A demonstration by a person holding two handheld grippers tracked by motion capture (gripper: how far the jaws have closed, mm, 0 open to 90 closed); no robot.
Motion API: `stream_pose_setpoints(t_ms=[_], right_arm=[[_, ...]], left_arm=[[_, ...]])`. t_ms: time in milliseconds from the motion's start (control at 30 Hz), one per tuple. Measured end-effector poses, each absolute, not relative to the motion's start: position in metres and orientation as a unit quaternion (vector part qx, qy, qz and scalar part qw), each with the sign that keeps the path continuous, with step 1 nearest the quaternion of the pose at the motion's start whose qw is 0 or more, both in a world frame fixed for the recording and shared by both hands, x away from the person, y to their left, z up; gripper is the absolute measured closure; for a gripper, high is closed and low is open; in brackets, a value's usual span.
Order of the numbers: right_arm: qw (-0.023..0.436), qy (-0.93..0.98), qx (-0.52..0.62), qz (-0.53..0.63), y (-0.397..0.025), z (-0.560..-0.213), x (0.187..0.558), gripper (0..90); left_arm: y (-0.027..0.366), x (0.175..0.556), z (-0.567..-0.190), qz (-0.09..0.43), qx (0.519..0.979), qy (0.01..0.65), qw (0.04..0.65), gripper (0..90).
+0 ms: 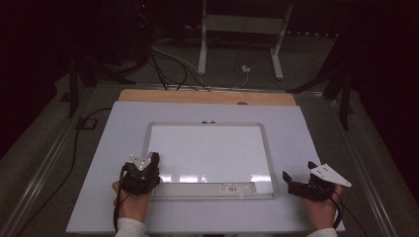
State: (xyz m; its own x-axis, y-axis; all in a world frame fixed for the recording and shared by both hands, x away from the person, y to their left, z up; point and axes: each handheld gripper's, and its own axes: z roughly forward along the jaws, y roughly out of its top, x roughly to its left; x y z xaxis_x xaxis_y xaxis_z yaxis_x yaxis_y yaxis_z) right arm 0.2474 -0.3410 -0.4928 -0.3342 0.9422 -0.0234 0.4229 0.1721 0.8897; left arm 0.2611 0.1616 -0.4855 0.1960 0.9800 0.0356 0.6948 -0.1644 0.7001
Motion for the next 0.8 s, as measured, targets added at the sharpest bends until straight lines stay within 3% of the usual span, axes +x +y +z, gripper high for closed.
stream_pose_setpoints(t_ms=[300, 600, 800], right_arm=[[0.309, 0.701, 0.486, 0.421, -0.341, -0.493, 0.248, 0.0], [0.309, 0.701, 0.484, 0.423, -0.341, -0.492, 0.247, 0.0], [0.309, 0.702, 0.481, 0.425, -0.339, -0.492, 0.247, 0.0]], left_arm=[[0.164, 0.266, -0.47, 0.269, 0.719, 0.541, 0.344, 18.4], [0.19, 0.271, -0.444, 0.273, 0.709, 0.505, 0.409, 1.0], [0.213, 0.269, -0.441, 0.29, 0.691, 0.48, 0.457, 0.7]])
